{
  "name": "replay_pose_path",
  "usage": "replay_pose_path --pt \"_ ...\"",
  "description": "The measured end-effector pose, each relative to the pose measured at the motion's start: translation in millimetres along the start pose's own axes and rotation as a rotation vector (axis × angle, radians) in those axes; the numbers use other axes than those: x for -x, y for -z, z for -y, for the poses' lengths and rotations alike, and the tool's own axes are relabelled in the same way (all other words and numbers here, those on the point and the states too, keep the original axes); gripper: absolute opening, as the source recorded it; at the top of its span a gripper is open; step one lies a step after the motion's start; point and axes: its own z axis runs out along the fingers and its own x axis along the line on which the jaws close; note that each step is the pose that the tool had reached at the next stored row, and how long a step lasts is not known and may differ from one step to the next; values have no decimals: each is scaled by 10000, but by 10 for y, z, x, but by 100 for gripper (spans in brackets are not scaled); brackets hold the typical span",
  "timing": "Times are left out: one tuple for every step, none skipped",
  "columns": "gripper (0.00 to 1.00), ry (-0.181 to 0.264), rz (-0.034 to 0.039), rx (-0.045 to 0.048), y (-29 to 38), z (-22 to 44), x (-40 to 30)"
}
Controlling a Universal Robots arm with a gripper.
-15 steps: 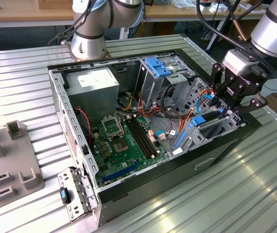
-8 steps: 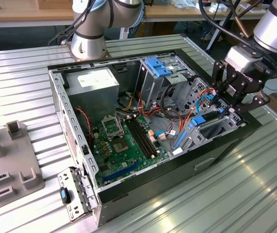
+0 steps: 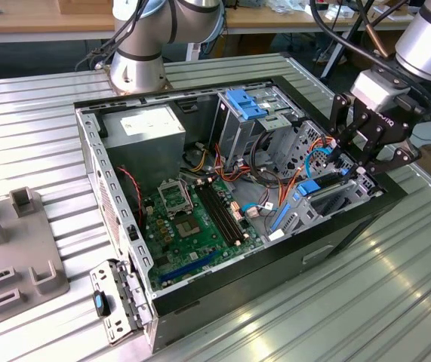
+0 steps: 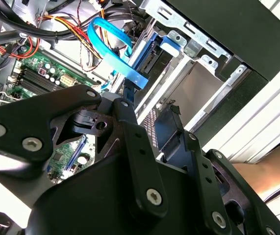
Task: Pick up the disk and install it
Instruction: 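Insert the first disk wire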
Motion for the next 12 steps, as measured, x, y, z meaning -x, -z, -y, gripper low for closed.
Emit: replay_pose_path --pt "44 0 -1 0 1 0 0" --pt "44 0 0 0 1 0 0" --pt "44 1 0 0 2 0 0" --pt "44 0 0 0 2 0 0" --pt "44 0 0 0 2 0 0" --pt "44 0 0 0 3 0 0" --pt "44 0 0 0 3 0 0" --pt "44 1 0 0 4 0 0" --pt "44 4 -5 0 15 0 0" --pt "44 10 -1 0 33 1 0" --pt "44 24 1 0 43 4 0" --pt "44 37 0 1 46 17 0"
